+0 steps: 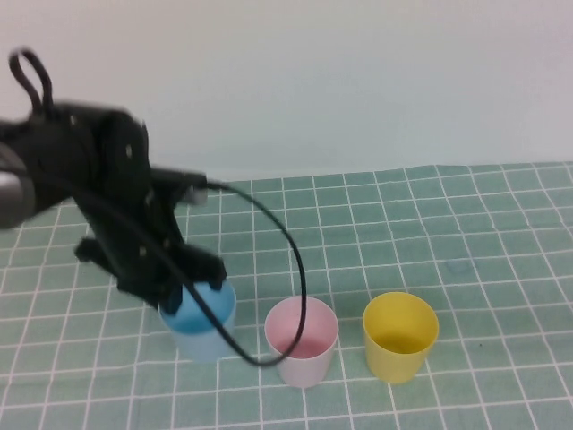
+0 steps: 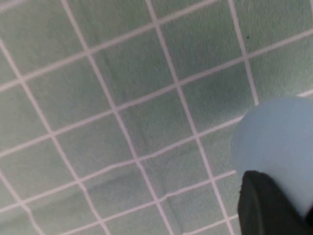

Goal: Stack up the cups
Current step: Pick up the blue cup, then place the blue cup on the pink cup

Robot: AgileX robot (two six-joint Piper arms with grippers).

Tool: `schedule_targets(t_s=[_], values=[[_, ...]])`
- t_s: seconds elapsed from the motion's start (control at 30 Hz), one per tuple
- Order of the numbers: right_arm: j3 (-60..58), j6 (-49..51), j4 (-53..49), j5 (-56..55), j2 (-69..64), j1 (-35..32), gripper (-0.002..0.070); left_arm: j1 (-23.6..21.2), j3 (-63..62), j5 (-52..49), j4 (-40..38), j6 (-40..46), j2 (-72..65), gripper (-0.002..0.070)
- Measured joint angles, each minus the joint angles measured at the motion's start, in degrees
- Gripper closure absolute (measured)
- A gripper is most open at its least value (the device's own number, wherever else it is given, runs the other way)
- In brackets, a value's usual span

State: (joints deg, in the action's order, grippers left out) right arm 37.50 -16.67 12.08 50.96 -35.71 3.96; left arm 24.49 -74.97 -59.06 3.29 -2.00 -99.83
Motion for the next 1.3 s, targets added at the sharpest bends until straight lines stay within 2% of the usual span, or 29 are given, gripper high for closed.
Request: schedule_targets(t_s=[0.17,0.3,0.4,0.47,0.93,1.1,1.3], values=[[0.0,-0.1,0.0,0.0,0.0,0.0,0.0678,0.0,-13.0,-8.4,0.4,0.0,0.0,0.066],[0.0,-0.2,0.0,0.0,0.0,0.0,0.0678,0.0,-20.2,-10.4,-8.5,2.0,0.1,0.0661],[0.0,-0.2,0.0,0.1,0.0,0.0,0.0678,0.1,-20.9,-10.5,-17.6,6.2,0.2,0.0661],[0.0,-0.2,0.0,0.3,0.0,0.0,0.0678,0.8,-20.7,-10.6,-20.0,8.7,0.1,0.0661],[0.0,-0.2,0.0,1.2,0.0,0.0,0.0678,9.3,-14.8,-9.2,-10.3,6.6,0.1,0.0661],[0.0,-0.2,0.2,1.2,0.0,0.0,0.0678,9.7,-14.8,-8.3,-6.3,5.2,0.1,0.0661],[0.0,-0.2,1.1,1.2,0.0,0.0,0.0678,9.7,-14.8,-7.5,-7.1,5.0,0.1,0.0661]])
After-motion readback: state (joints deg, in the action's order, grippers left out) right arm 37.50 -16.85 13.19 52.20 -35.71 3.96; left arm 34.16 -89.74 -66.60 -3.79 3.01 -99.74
